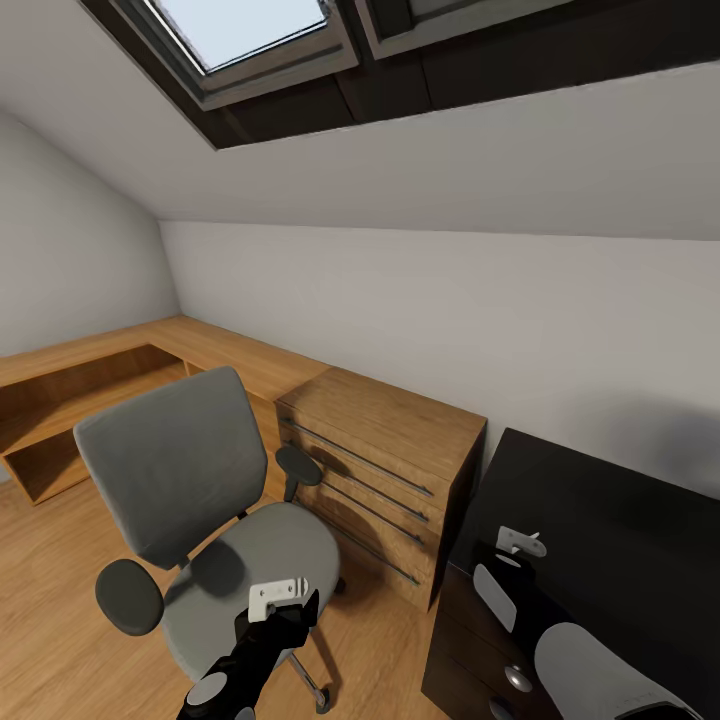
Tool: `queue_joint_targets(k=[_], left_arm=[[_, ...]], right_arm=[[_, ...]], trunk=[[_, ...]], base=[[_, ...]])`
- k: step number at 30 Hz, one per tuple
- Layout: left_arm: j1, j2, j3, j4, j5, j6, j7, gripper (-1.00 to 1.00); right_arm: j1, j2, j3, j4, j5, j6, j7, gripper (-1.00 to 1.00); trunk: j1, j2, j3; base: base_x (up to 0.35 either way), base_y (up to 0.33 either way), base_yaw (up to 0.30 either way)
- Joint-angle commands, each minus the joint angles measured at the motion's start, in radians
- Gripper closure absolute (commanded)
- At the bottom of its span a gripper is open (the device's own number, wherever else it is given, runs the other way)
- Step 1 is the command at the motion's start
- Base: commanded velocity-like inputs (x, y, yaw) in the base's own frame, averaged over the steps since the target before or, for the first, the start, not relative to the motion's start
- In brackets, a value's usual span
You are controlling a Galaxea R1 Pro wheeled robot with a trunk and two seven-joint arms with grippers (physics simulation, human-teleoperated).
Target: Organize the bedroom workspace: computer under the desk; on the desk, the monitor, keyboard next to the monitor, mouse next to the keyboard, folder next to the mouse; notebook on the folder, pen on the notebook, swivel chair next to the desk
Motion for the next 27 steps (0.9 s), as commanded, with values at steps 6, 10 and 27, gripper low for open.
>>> queue_joint_targets(k=[6,10,27], left_arm=[[0.0,0.0,-0.001,-0.002,0.011,0.003,0.009,-1.0],[0.0,0.0,-0.001,-0.002,0.011,0.003,0.009,-1.0],[0.0,0.001,-0.001,0.0,0.011,0.003,0.009,-1.0]], right_arm=[[0.001,0.0,0.008,0.029,-0.019,0.017,-0.005,-1.0],[0.001,0.0,0.007,0.029,-0.02,0.017,-0.004,1.0],[0.001,0.004,0.008,0.021,-0.021,0.016,-0.006,1.0]], trunk=[[0.0,0.0,-0.001],[0.0,0.0,-0.001],[0.0,0.0,-0.001]], base=[[0.0,0.0,0.0],[0.0,0.0,0.0],[0.0,0.0,0.0]])
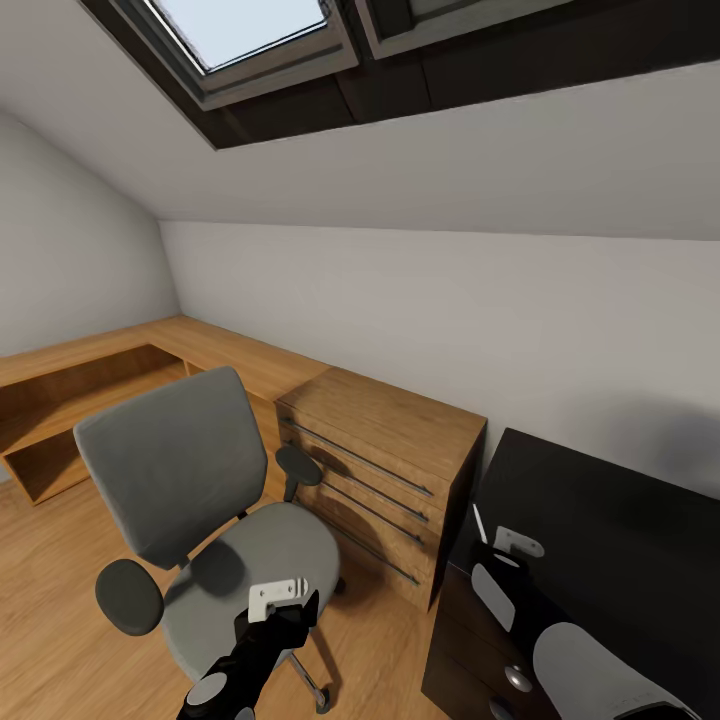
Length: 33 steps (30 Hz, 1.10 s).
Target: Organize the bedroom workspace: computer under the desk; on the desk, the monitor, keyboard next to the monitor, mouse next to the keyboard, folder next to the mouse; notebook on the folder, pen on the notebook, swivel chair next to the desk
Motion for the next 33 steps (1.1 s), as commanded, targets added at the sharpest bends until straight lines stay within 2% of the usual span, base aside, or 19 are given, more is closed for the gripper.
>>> queue_joint_targets(k=[1,33], left_arm=[[0.0,0.0,-0.001,-0.002,0.01,0.003,0.008,-1.0],[0.0,0.0,-0.001,-0.002,0.011,0.003,0.008,-1.0]], right_arm=[[0.0,-0.001,0.005,0.023,-0.01,0.015,-0.009,1.0],[0.0,-0.001,0.009,0.02,-0.011,0.029,-0.011,1.0]], trunk=[[0.0,-0.001,-0.001],[0.0,-0.001,-0.001]], base=[[0.0,0.0,0.0],[0.0,0.0,0.0]])
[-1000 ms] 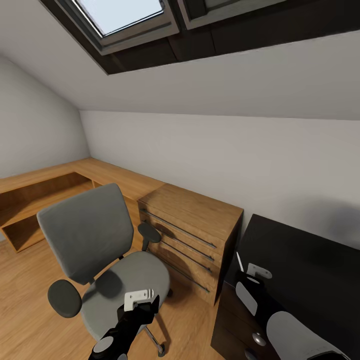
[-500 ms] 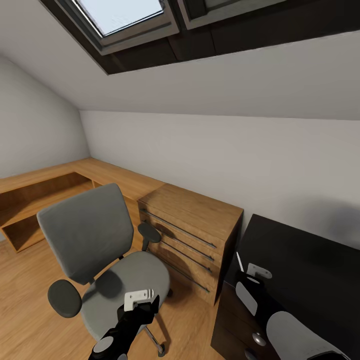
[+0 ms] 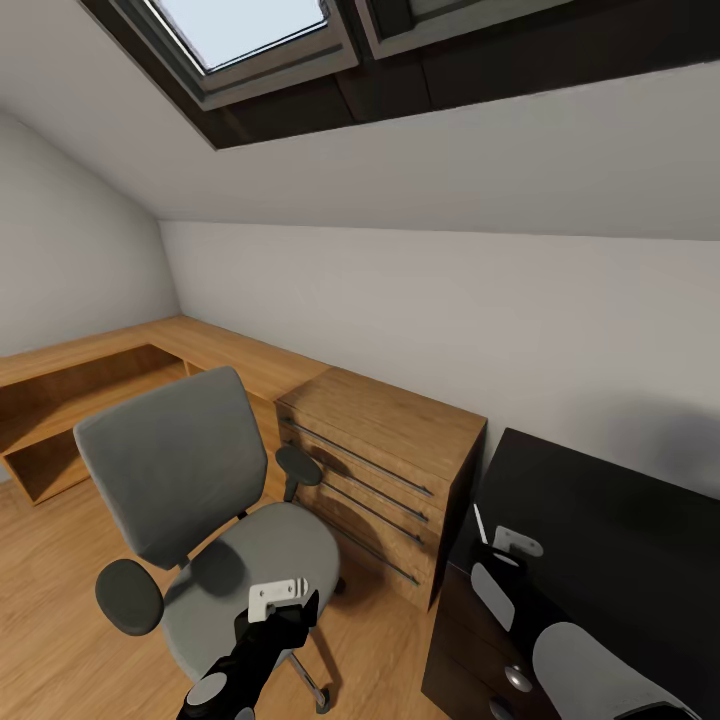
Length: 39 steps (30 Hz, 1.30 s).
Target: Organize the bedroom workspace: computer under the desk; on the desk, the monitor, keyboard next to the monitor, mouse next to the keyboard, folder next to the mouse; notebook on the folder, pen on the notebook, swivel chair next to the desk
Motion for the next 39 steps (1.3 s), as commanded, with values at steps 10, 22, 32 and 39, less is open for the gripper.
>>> queue_joint_targets(k=[10,22,32,39], left_arm=[[0.0,0.0,-0.001,-0.002,0.011,0.003,0.008,-1.0],[0.0,0.0,-0.001,-0.002,0.011,0.003,0.008,-1.0],[0.0,0.0,-0.001,-0.002,0.01,0.003,0.008,-1.0],[0.0,0.001,-0.001,-0.002,0.01,0.003,0.008,-1.0]], right_arm=[[0.0,0.0,0.006,0.025,-0.009,0.043,-0.008,1.0],[0.0,0.0,0.006,0.025,-0.009,0.044,-0.008,1.0],[0.0,0.0,0.006,0.025,-0.009,0.044,-0.008,1.0],[0.0,-0.001,0.006,0.025,-0.008,0.044,-0.008,1.0]], trunk=[[0.0,-0.001,-0.001],[0.0,-0.001,-0.001],[0.0,-0.001,-0.001],[-0.027,0.048,0.021]], base=[[0.0,0.0,0.0],[0.0,0.0,0.0],[0.0,0.0,0.0],[0.0,0.0,0.0]])
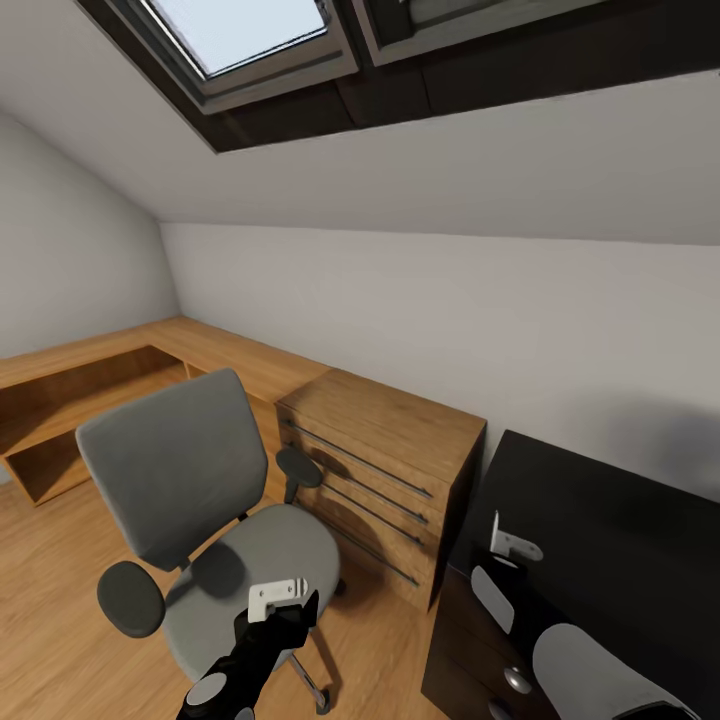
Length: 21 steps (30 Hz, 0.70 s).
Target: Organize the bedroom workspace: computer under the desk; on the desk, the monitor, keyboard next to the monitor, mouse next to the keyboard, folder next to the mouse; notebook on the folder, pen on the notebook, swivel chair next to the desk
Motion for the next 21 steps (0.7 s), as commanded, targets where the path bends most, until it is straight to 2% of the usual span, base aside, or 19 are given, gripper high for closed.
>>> queue_joint_targets(k=[1,7,11,13,14,15,21], left_arm=[[0.0,0.0,-0.001,-0.002,0.011,0.003,0.008,-1.0],[0.0,0.0,-0.001,-0.002,0.011,0.003,0.009,-1.0],[0.0,0.0,0.0,-0.002,0.011,0.003,0.01,-1.0],[0.0,0.0,0.0,-0.002,0.011,0.003,0.01,-1.0],[0.0,0.0,0.0,-0.002,0.011,0.003,0.01,-1.0],[0.0,0.0,0.0,-0.002,0.011,0.003,0.01,-1.0],[0.0,0.0,0.0,-0.002,0.011,0.003,0.01,-1.0]], right_arm=[[0.0,-0.001,0.003,0.006,-0.016,0.014,-0.005,1.0],[0.0,-0.003,0.001,-0.022,-0.015,0.015,-0.005,1.0],[0.003,-0.011,0.0,-0.124,-0.015,0.032,-0.008,1.0],[0.011,-0.039,-0.002,-0.254,-0.021,0.097,-0.011,1.0],[0.016,-0.046,-0.002,-0.287,-0.026,0.113,-0.011,1.0],[0.047,-0.068,-0.003,-0.388,-0.052,0.156,-0.013,1.0],[0.145,-0.126,-0.009,-0.611,-0.136,0.207,-0.039,1.0]], trunk=[[-0.004,0.007,0.002],[-0.027,0.049,0.021],[-0.042,0.077,0.033],[-0.05,0.091,0.04],[-0.054,0.098,0.043],[-0.057,0.105,0.046],[-0.08,0.147,0.065]], base=[[0.0,0.0,0.0],[0.0,0.0,0.0],[-0.087,-0.022,0.0],[-0.265,-0.109,0.0],[-0.29,-0.128,0.0],[-0.31,-0.144,0.0],[-0.321,-0.153,0.0]])
